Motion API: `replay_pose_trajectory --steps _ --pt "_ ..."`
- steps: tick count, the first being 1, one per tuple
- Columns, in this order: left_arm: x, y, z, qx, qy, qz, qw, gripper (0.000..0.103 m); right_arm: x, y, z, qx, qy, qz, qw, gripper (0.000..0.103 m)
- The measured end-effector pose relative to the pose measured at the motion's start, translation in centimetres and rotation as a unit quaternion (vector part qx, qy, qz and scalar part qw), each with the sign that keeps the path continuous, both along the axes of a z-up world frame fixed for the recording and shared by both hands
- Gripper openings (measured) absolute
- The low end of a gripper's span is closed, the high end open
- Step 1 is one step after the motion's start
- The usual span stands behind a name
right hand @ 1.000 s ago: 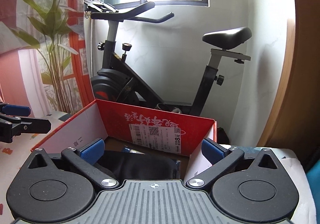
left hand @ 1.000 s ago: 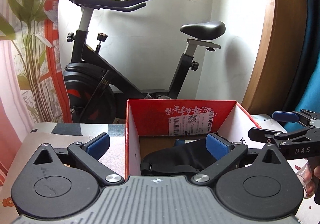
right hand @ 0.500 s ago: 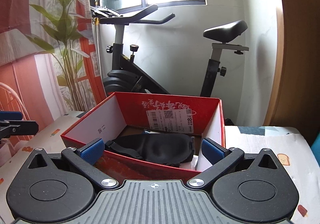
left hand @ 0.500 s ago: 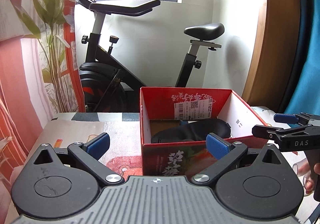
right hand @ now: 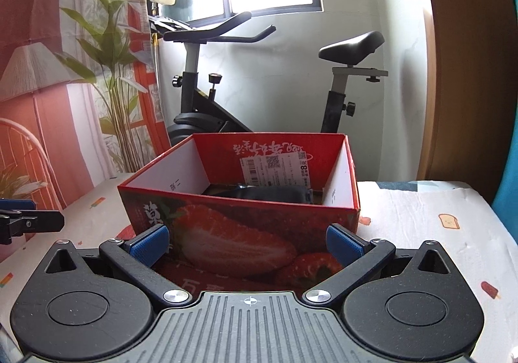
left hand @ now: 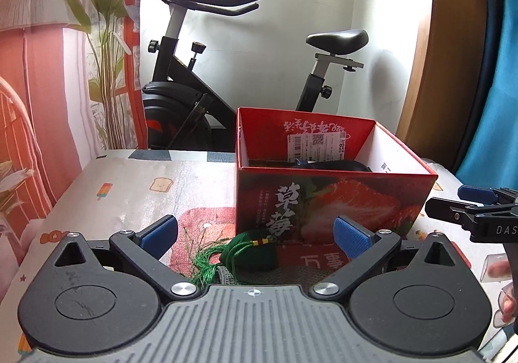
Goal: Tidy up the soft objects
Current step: 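Move both open grippers to the white surgical-mask packet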
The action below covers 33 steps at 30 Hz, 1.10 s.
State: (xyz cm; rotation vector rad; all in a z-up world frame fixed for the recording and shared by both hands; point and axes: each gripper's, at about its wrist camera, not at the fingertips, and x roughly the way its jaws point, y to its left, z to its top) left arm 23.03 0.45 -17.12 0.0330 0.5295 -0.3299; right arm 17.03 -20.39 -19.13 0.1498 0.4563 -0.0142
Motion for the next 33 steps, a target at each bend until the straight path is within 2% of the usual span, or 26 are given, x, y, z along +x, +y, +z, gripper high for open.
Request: replay_pose_trajectory --steps 8,19,26,33 --pt "-2.0 0.0 -2.2 -0.006 0.026 -0.001 0.9996 0.103 -2.0 1.2 -2.4 0.035 0.030 0.002 0.999 0.103" --pt "-4.0 1.6 -4.4 -0.012 0.055 0.024 0.9981 0.103 -5.9 1.4 -5.4 0.031 0.061 0.007 0.998 0.103" --pt "-4.2 1.3 -5.7 -0.020 0.080 0.018 0.9965 0.103 -6.0 1.5 -6.9 0.035 0.084 0.009 0.996 0.103" --pt "-4.3 0.5 -8.0 -0.018 0.123 -0.005 0.9923 0.103 -5.5 1.6 -8.8 0.038 0.124 0.005 0.992 0.103"
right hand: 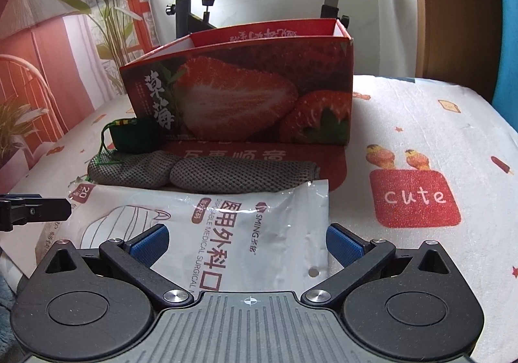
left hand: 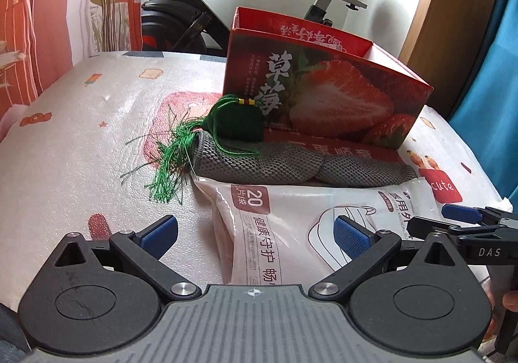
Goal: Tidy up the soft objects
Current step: 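Move both open grippers to the white surgical-mask packet, then close both grippers on the edge of the white packet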
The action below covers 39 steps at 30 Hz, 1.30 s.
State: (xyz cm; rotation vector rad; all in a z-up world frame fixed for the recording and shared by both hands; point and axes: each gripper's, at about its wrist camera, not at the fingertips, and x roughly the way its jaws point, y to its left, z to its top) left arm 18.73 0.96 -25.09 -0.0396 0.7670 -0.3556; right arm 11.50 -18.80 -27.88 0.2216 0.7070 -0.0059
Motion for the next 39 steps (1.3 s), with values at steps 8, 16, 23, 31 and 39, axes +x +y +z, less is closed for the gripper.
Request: replay_pose_trajectory --steps 8,16,23,31,39 --pt "0.8 -0.3 -2.1 0.003 0.049 -0.008 0.9988 0.103 0.6 -0.2 -1.6 0.019 0.027 0.000 0.999 0.103" --pt "1.5 0.1 -3.1 -0.010 0.076 -0.003 0.9970 0.103 0.7 0.0 -2.0 0.010 0.032 0.001 0.999 0.103" --pt "1.4 -0.1 -3.1 -0.008 0.076 0.000 0.9971 0.101 0.9 -0.1 -2.0 0.013 0.035 -0.001 0.999 0.103" --pt "1.4 0.8 -2.7 -0.022 0.086 0.015 0.9959 0.086 1.0 -0.2 -1.8 0.011 0.053 0.008 0.999 0.103" --pt "1.3 0.9 -1.9 -0.021 0.091 0.001 0.9957 0.063 0.1 -0.8 -1.1 0.021 0.077 -0.001 0.997 0.103"
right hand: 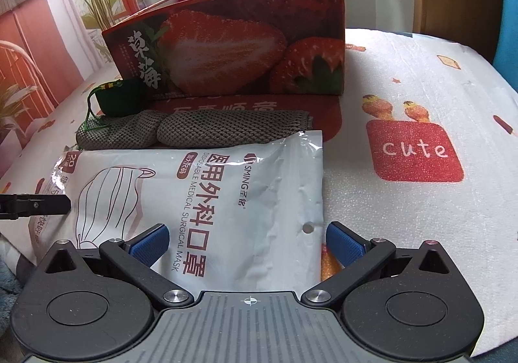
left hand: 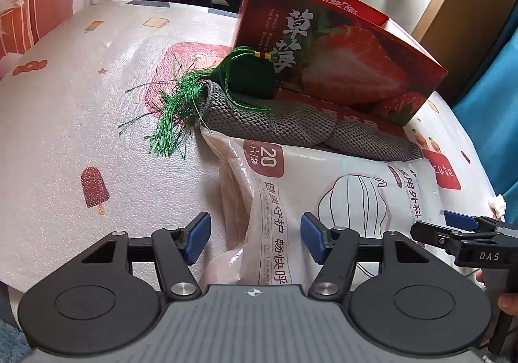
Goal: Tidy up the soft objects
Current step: 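Close both grippers on the edge of the white packet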
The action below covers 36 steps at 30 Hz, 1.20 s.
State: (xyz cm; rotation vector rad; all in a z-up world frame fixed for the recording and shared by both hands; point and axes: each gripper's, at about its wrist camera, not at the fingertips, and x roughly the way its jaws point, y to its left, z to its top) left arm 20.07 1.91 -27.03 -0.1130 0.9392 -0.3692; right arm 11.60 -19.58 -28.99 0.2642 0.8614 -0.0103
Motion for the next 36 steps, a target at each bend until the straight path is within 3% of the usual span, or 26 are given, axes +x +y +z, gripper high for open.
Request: replay_pose_trajectory --steps 6,11,17,23,27,36 --pt "-0.3 0.4 -0.5 -0.014 0.006 0.002 0.9999 0.058 -1.1 -0.9 0.0 0.018 0.002 -0.008 1.000 0.103" --pt "-0.4 0.5 -0.9 -0.021 0.006 0.002 0.9998 0.058 -0.9 0.1 -0.1 0.013 0.000 0.017 1.000 0.102" --pt "-0.4 0.5 -1.0 -0.021 0.002 0.000 0.9998 0.058 -0.9 0.2 0.1 0.020 -0.011 0.022 1.000 0.088" --pt "-0.6 0.2 -1.0 -0.020 0.000 -0.008 0.9998 0.058 -1.0 0.1 0.3 0.040 -0.024 0.033 0.998 0.054" --pt "-0.6 0.1 -1.1 -0.018 -0.002 -0.010 0.9998 0.058 -1.1 -0.1 0.4 0.038 -0.029 0.026 0.998 0.041" --pt "-0.5 0.3 -1.2 -0.023 0.003 -0.012 0.9996 0.058 -0.5 -1.9 0.0 0.085 -0.014 0.019 0.996 0.034"
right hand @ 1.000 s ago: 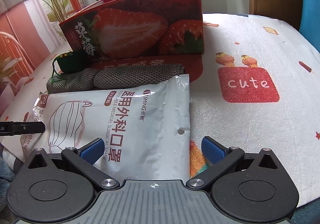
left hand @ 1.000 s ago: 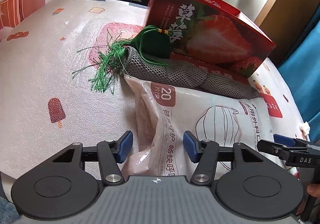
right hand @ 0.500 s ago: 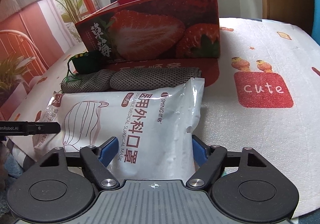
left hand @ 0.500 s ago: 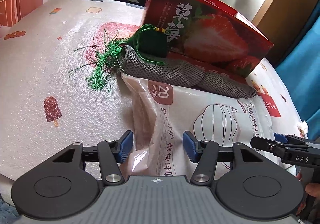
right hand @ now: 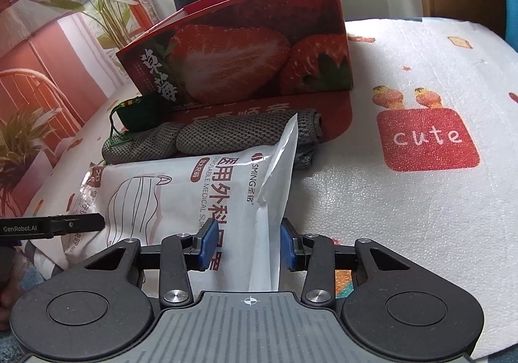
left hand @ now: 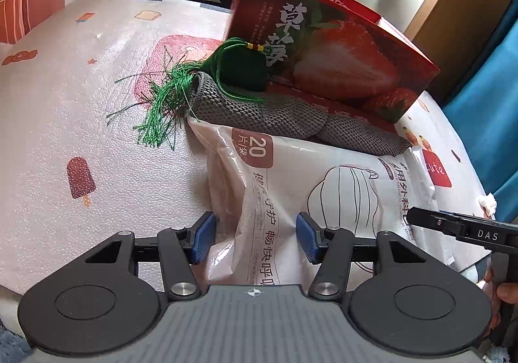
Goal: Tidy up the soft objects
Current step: 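Close both grippers on the edge of the white packet, then lift the white packet with both grippers and lower it into the box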
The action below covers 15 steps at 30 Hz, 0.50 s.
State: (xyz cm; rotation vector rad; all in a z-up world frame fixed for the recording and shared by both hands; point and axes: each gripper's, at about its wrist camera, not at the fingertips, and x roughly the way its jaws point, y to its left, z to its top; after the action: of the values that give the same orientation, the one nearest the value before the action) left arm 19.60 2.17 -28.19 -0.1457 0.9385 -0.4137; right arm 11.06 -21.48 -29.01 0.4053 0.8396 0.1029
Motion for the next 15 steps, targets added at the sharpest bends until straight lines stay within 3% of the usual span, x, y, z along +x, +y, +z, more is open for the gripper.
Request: replay_pose_trajectory --steps 6,15 --pt "0.37 -0.01 -0.08 -0.001 0.005 -0.002 1.0000 0.058 0.63 -0.91 0.11 -0.012 0.017 0.024 0.999 0.015" --pt "0.62 -0.13 0.07 -0.001 0.012 -0.004 0.9999 0.057 0.76 -0.30 0.48 -0.043 0.016 0.040 0.998 0.014"
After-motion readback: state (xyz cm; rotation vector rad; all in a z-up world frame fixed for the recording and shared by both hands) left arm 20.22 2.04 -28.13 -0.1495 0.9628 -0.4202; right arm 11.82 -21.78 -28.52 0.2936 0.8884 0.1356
